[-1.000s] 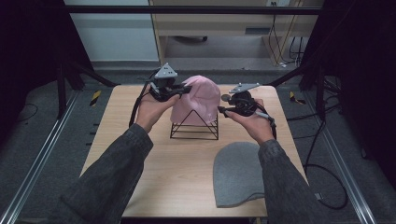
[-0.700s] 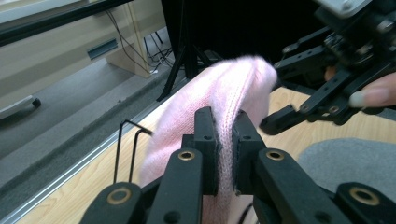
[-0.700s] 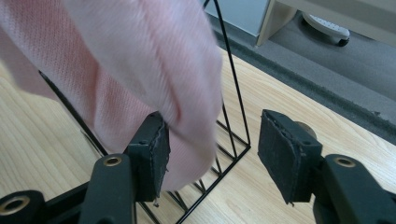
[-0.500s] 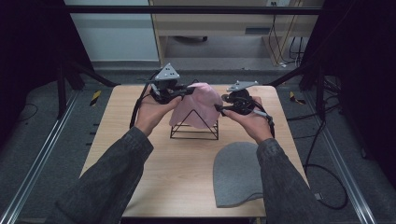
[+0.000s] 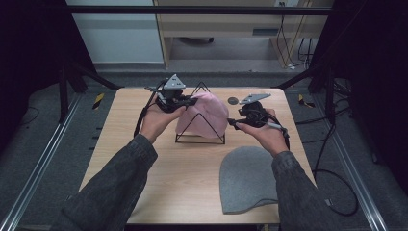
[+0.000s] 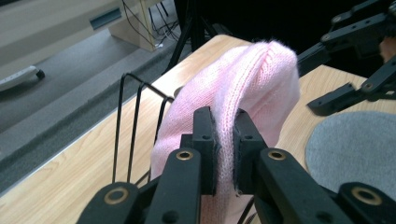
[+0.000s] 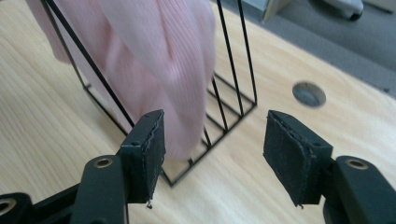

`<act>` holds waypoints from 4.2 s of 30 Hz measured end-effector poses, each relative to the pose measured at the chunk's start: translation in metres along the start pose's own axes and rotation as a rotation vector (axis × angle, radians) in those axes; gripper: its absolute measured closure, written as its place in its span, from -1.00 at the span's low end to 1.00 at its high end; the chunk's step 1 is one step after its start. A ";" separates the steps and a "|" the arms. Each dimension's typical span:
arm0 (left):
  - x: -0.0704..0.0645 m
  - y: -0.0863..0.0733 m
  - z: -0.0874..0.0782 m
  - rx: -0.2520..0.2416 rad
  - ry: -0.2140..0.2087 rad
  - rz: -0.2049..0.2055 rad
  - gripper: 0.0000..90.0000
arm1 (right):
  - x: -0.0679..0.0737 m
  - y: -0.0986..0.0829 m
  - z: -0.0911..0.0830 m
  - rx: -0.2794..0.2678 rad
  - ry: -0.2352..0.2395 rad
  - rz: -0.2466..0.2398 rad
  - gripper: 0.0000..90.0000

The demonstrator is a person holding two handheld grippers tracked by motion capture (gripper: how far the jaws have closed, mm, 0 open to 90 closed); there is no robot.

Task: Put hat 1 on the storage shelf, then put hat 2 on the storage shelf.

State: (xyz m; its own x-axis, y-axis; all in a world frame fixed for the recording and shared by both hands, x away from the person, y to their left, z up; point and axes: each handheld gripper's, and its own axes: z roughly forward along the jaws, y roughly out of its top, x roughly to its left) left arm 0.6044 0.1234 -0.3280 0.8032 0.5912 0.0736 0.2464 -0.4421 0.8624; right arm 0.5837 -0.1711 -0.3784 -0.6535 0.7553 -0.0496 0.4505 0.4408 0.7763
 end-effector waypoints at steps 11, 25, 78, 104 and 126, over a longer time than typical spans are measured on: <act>-0.012 0.000 -0.019 0.022 0.042 0.004 0.85 | -0.016 -0.041 -0.007 0.101 -0.015 0.034 -0.22; -0.014 -0.022 -0.018 0.000 0.052 -0.054 0.47 | -0.023 -0.088 -0.008 0.175 -0.018 0.105 0.02; -0.031 -0.198 -0.092 0.198 0.169 -0.212 -0.70 | -0.007 -0.137 -0.022 0.153 -0.028 0.146 0.94; -0.048 -0.195 -0.084 0.225 0.080 -0.175 -0.74 | 0.041 -0.080 -0.059 -0.074 0.060 -0.004 0.94; -0.078 -0.130 -0.090 0.088 -0.114 -0.080 -0.67 | 0.126 0.033 -0.094 -0.174 0.168 -0.298 0.94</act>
State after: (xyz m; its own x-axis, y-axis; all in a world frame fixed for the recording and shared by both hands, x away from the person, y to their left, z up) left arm 0.4610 0.1959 -0.4008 0.8342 0.5487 -0.0552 0.3545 -0.4570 0.8158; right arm 0.4585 -0.1070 -0.3000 -0.8376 0.5096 -0.1967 0.1252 0.5295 0.8390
